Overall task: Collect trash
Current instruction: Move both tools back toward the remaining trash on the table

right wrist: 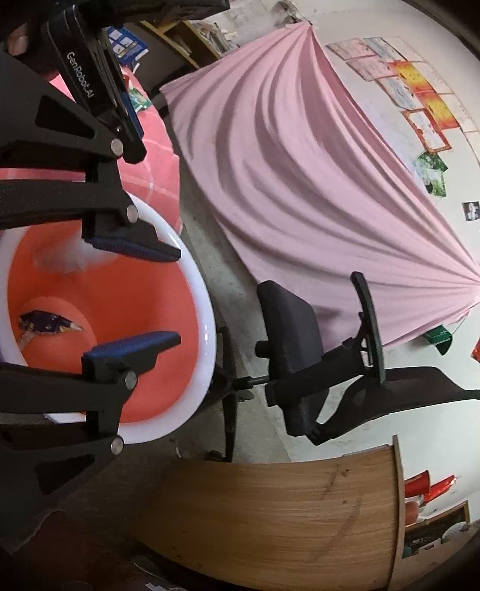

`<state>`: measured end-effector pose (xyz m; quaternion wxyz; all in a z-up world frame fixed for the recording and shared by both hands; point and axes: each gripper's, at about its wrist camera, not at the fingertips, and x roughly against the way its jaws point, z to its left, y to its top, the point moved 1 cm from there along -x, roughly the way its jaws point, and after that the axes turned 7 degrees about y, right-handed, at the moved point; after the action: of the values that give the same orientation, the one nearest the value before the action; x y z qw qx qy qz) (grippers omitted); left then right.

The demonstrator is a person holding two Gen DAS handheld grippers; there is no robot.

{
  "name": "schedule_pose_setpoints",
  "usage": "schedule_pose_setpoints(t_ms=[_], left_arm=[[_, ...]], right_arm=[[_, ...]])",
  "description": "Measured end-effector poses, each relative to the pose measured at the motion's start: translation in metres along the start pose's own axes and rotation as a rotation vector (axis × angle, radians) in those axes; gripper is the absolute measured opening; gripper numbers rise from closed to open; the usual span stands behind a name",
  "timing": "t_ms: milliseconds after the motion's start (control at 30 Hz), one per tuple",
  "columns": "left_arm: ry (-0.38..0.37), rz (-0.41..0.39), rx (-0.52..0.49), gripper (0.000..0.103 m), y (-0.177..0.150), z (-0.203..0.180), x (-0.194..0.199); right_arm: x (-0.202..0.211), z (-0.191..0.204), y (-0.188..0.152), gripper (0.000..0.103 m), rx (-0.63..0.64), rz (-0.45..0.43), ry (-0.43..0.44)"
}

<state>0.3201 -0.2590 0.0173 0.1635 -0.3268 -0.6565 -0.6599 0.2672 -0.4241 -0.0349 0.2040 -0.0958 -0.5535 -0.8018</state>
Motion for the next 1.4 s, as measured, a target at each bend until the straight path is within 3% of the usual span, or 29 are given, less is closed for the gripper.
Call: schedule_pose_setpoints(t_ms=[33, 100, 200, 300, 333, 433, 467, 533, 733, 1000, 1200, 1400], left_arm=[[0.002, -0.015, 0.005, 0.045, -0.002, 0.003, 0.004], [0.014, -0.062, 0.013, 0.052, -0.002, 0.009, 0.015], [0.024, -0.117, 0.016, 0.054, -0.003, 0.018, 0.029], [0.058, -0.166, 0.020, 0.069, -0.004, 0.029, 0.043], [0.076, -0.189, 0.031, 0.081, -0.004, 0.036, 0.050], [0.108, -0.257, 0.067, 0.093, -0.009, 0.054, 0.067], [0.118, -0.282, 0.075, 0.094, -0.011, 0.060, 0.074], [0.146, -0.322, 0.083, 0.099, -0.016, 0.072, 0.085], [0.240, -0.414, 0.069, 0.100, -0.027, 0.103, 0.120], [0.329, -0.473, 0.089, 0.100, -0.042, 0.147, 0.155], [0.416, -0.508, 0.107, 0.100, -0.050, 0.182, 0.174], [0.481, -0.493, 0.127, 0.100, -0.066, 0.214, 0.179]], right_arm=[[0.002, 0.002, 0.001, 0.039, 0.008, -0.014, -0.001], [0.007, 0.008, 0.004, 0.052, 0.028, -0.051, 0.000], [0.012, 0.017, 0.007, 0.063, 0.049, -0.094, 0.008], [0.017, 0.028, 0.010, 0.089, 0.055, -0.136, 0.012], [0.018, 0.031, 0.011, 0.090, 0.058, -0.151, 0.017], [0.022, 0.043, 0.013, 0.096, 0.082, -0.195, 0.025], [0.023, 0.048, 0.013, 0.103, 0.088, -0.215, 0.025], [0.026, 0.055, 0.013, 0.103, 0.094, -0.244, 0.024], [0.034, 0.083, 0.012, 0.103, 0.141, -0.331, 0.092], [0.043, 0.128, 0.009, 0.103, 0.181, -0.437, 0.193], [0.032, 0.165, 0.003, 0.103, 0.218, -0.450, 0.251], [0.013, 0.200, -0.008, 0.103, 0.283, -0.399, 0.292]])
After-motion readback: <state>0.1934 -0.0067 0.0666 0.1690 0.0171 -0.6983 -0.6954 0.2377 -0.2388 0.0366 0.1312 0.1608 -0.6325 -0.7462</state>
